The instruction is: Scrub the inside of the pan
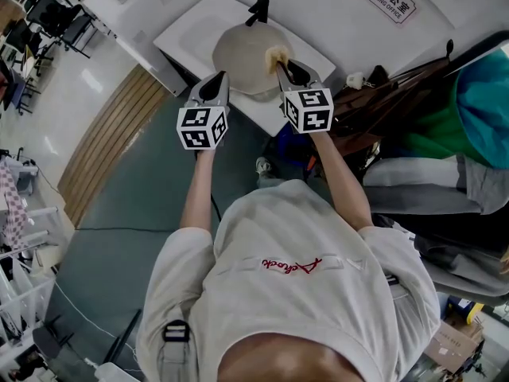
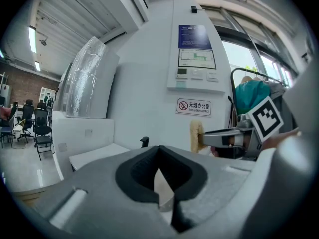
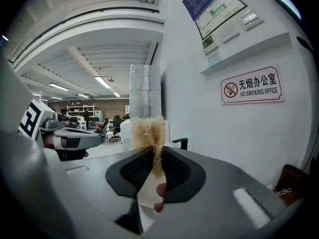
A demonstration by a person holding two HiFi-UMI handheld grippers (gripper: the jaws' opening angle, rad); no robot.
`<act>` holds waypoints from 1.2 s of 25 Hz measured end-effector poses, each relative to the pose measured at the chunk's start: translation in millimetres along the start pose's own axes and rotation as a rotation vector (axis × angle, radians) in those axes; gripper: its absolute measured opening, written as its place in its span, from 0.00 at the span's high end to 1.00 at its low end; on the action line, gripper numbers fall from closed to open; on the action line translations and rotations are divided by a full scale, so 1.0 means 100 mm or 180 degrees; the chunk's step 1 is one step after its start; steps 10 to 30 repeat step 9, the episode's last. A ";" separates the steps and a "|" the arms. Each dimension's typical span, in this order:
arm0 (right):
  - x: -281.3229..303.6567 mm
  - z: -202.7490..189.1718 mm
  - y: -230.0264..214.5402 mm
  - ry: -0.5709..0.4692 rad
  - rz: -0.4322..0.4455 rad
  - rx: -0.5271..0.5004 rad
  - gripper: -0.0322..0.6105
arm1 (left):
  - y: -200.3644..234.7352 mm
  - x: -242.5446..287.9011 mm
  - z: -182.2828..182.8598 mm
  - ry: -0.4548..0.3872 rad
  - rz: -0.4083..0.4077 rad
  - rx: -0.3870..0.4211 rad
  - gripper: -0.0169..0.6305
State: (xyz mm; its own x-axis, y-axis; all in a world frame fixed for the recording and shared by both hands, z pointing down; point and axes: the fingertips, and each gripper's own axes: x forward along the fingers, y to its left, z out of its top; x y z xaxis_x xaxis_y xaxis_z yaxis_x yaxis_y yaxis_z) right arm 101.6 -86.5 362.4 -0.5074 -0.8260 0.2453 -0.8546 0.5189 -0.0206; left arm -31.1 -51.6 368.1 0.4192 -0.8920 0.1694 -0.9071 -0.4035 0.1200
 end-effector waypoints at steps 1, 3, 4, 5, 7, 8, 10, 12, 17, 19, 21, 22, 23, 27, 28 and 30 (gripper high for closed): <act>0.00 -0.01 0.00 0.0004 -0.0001 0.0000 0.85 | 0.00 0.00 -0.01 0.0001 -0.0005 -0.0002 0.97; -0.01 -0.01 0.02 0.0013 -0.0003 -0.0001 0.85 | 0.00 0.00 -0.01 -0.0002 -0.0010 -0.0007 0.97; 0.00 -0.02 0.02 0.0014 -0.0005 -0.0008 0.85 | 0.01 -0.01 -0.01 -0.0005 -0.0008 -0.0007 0.97; 0.00 -0.02 0.02 0.0012 -0.0007 -0.0012 0.85 | 0.02 -0.01 -0.01 -0.0007 -0.0003 -0.0007 0.97; 0.00 -0.01 0.02 0.0006 -0.0012 -0.0003 0.85 | 0.05 -0.01 -0.01 -0.0003 0.0009 -0.0004 0.97; 0.00 -0.01 0.01 0.0003 -0.0017 0.0005 0.85 | 0.06 -0.01 -0.02 0.0003 0.0015 -0.0001 0.97; 0.00 -0.01 0.00 0.0000 -0.0023 0.0012 0.85 | 0.07 0.00 -0.02 0.0009 0.0022 0.0001 0.97; 0.00 -0.01 0.00 0.0000 -0.0023 0.0012 0.85 | 0.07 0.00 -0.02 0.0009 0.0022 0.0001 0.97; 0.00 -0.01 0.00 0.0000 -0.0023 0.0012 0.85 | 0.07 0.00 -0.02 0.0009 0.0022 0.0001 0.97; 0.00 -0.01 0.00 0.0000 -0.0023 0.0012 0.85 | 0.07 0.00 -0.02 0.0009 0.0022 0.0001 0.97; 0.00 -0.01 0.00 0.0000 -0.0023 0.0012 0.85 | 0.07 0.00 -0.02 0.0009 0.0022 0.0001 0.97; 0.00 -0.01 0.00 0.0000 -0.0023 0.0012 0.85 | 0.07 0.00 -0.02 0.0009 0.0022 0.0001 0.97; 0.00 -0.01 0.00 0.0000 -0.0023 0.0012 0.85 | 0.07 0.00 -0.02 0.0009 0.0022 0.0001 0.97; 0.00 -0.01 0.00 0.0000 -0.0023 0.0012 0.85 | 0.07 0.00 -0.02 0.0009 0.0022 0.0001 0.97; 0.00 -0.01 0.00 0.0000 -0.0023 0.0012 0.85 | 0.07 0.00 -0.02 0.0009 0.0022 0.0001 0.97; 0.00 -0.01 0.00 0.0000 -0.0023 0.0012 0.85 | 0.07 0.00 -0.02 0.0009 0.0022 0.0001 0.97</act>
